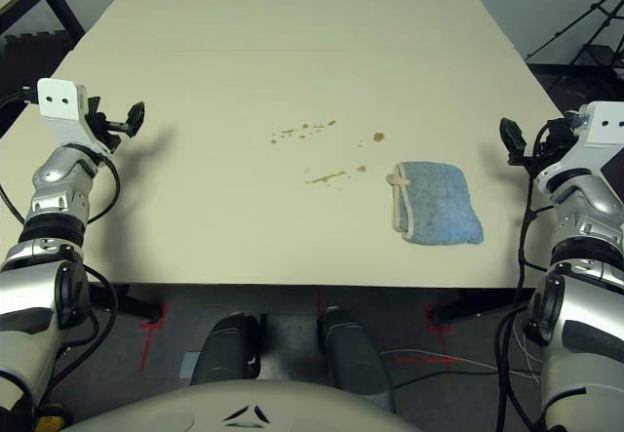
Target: Wipe the water off the table with a rag.
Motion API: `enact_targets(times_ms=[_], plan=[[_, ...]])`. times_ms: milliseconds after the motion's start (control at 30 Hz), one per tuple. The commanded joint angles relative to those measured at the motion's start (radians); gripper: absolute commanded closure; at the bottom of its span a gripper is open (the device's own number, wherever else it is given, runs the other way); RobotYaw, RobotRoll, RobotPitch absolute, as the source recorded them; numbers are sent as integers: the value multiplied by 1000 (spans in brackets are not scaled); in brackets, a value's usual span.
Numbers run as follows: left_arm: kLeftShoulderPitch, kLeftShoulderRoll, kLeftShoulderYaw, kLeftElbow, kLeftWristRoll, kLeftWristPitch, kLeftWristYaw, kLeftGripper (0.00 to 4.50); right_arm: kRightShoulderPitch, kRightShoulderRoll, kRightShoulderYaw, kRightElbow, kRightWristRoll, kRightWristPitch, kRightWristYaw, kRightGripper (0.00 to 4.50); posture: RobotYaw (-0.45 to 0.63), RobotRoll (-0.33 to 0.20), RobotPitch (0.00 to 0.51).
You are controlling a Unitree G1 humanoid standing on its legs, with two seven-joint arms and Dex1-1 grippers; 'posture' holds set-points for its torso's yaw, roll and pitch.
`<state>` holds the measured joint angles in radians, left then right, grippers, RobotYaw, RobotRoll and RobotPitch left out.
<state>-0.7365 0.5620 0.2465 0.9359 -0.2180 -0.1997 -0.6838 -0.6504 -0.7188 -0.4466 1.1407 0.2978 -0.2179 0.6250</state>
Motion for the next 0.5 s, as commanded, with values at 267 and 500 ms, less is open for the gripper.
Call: enact_targets(times_ms=[267, 500], plan=[[210, 30, -104, -445, -208, 327, -552, 0, 2, -32, -9, -1, 6, -1, 4, 21, -178, 0, 80], [211, 48, -153, -469, -173, 349, -613, 0, 8, -71, -20, 1, 19, 36, 24, 21, -188, 0, 74]])
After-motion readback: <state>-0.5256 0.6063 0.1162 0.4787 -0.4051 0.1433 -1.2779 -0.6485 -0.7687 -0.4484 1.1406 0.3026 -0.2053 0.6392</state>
